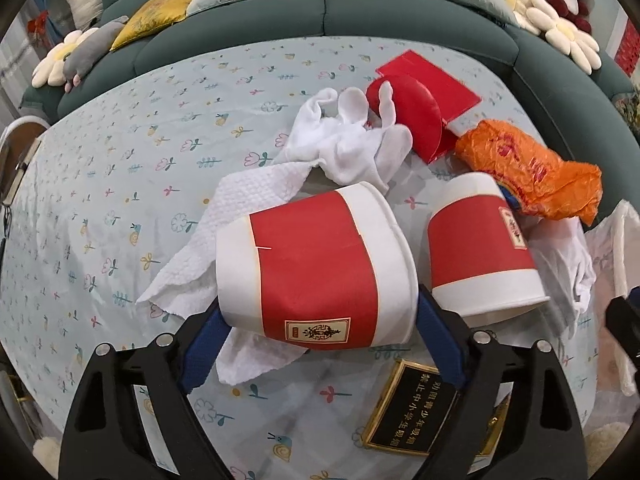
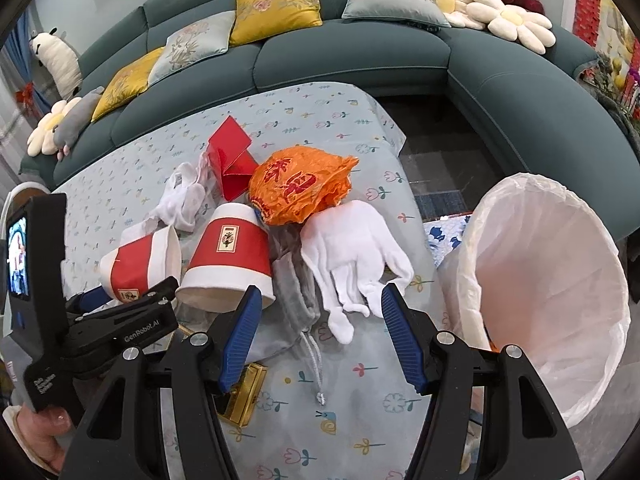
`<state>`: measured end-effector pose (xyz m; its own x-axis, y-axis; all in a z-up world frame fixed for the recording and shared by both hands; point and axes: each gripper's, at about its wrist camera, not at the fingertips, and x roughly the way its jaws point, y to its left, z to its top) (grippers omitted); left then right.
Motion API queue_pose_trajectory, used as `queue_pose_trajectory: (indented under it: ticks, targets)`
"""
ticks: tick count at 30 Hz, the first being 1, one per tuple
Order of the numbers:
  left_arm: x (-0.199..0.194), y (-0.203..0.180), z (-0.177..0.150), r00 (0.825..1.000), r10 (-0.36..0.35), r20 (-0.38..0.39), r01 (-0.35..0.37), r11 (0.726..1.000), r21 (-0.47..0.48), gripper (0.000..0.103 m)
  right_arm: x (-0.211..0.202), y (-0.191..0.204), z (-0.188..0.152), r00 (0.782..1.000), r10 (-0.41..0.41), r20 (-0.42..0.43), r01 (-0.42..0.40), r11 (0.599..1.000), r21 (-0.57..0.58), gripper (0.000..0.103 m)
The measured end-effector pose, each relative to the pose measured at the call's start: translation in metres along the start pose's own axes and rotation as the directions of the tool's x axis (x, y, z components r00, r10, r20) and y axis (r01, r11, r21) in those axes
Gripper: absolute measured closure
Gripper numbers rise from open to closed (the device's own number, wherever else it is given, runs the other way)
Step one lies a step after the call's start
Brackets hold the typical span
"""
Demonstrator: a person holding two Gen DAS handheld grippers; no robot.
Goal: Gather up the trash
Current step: 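Grasp the red-and-white paper cup rim with the right gripper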
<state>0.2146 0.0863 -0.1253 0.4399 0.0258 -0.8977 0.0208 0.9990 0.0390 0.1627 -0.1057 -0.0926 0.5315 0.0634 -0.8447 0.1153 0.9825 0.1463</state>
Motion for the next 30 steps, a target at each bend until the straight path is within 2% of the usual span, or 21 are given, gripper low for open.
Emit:
queue_pose_trajectory:
  ticks: [11,22,28,30]
  targets:
    - [-0.026,0.015,-0.004,0.999,-0.024,0.043,0.027,0.997,-0.073,0.019,0.011,0.016,-0.003,0.999,0.034,-0.01,-0.035,0.999,-0.041,0.043]
    - [-0.038,0.02,-0.002,0.997,-0.052,0.05,0.057,0.994,-0.096,0.019,0.041,0.045,-0.004,0.999,0.042,-0.035,-0.046,0.99,-0.135,0.047]
    - [-0.041,0.019,-0.001,0.997,-0.061,0.051,0.065,0.993,-0.097,0.019,0.055,0.053,0.002,0.998,0.039,-0.05,-0.047,0.984,-0.171,0.066]
    - [-0.043,0.018,0.0,0.997,-0.064,0.054,0.069,0.993,-0.098,0.019,0.056,0.055,0.003,0.997,0.044,-0.056,-0.053,0.982,-0.181,0.082]
